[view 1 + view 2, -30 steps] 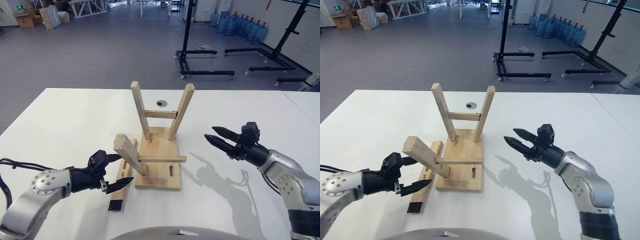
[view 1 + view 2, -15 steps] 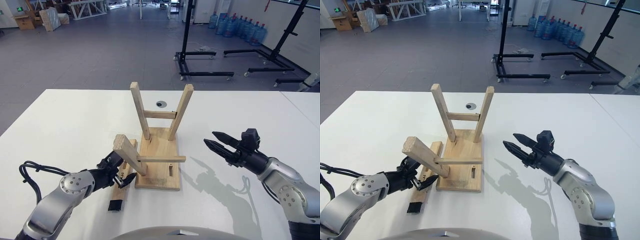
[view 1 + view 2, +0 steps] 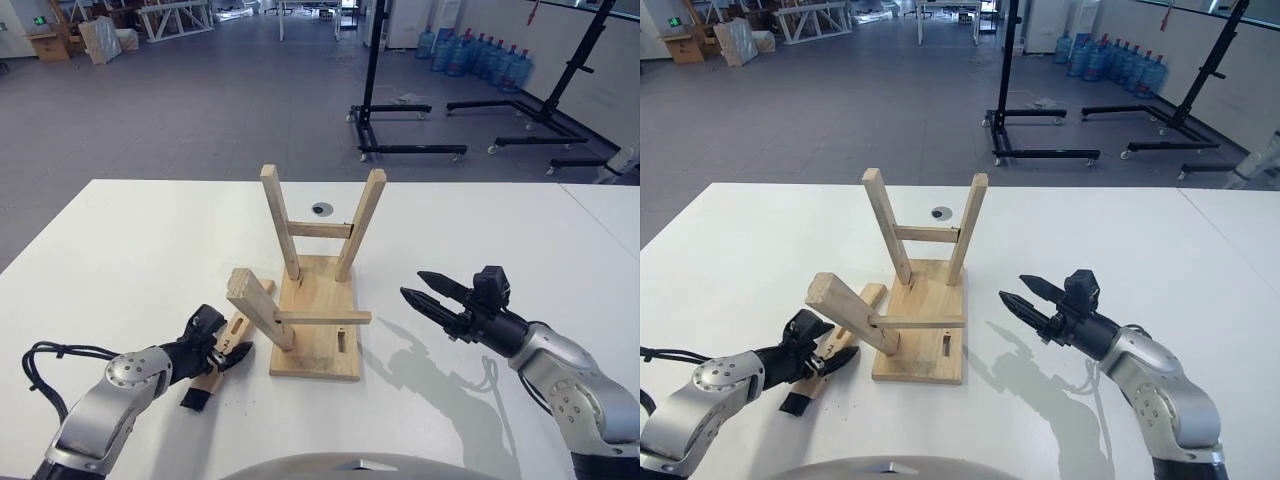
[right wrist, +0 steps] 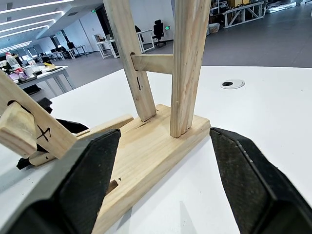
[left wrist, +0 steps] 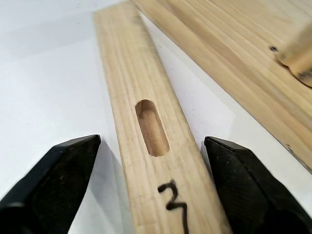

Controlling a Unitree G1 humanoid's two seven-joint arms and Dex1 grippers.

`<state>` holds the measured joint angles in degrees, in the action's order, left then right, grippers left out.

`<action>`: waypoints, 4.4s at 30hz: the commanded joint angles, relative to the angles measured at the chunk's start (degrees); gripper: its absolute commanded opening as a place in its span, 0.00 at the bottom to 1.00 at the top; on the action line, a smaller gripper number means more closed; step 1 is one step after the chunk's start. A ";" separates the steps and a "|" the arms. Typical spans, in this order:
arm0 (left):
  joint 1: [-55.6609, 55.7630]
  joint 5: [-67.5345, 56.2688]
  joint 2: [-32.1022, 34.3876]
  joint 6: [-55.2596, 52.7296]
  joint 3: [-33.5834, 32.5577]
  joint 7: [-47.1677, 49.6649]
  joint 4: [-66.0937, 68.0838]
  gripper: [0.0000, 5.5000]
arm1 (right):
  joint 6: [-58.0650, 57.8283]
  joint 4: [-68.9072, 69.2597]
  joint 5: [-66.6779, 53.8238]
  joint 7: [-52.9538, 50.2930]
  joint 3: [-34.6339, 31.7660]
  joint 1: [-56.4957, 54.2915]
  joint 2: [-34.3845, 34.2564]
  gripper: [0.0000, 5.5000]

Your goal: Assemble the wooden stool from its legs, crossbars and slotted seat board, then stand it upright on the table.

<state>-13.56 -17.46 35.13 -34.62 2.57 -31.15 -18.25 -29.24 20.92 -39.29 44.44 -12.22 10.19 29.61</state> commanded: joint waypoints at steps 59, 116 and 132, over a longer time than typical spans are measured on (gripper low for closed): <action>6.21 0.89 -18.49 -23.32 -10.38 35.79 -7.28 0.81 | 5.48 3.32 3.95 -2.79 5.70 2.56 -2.80 0.61; 41.51 -35.61 -1.22 -8.82 -9.35 -38.57 9.70 0.37 | -0.95 2.14 -22.24 -8.92 14.24 -27.32 -21.00 0.61; 40.25 -34.05 -1.31 -9.00 -6.24 -41.05 10.35 0.37 | -2.13 -0.09 -31.85 -6.25 8.70 -31.12 -23.92 0.42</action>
<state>27.14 -51.04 33.32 -43.35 -2.60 -72.52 -7.82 -30.35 19.95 -69.57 37.68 -2.95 -20.17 5.36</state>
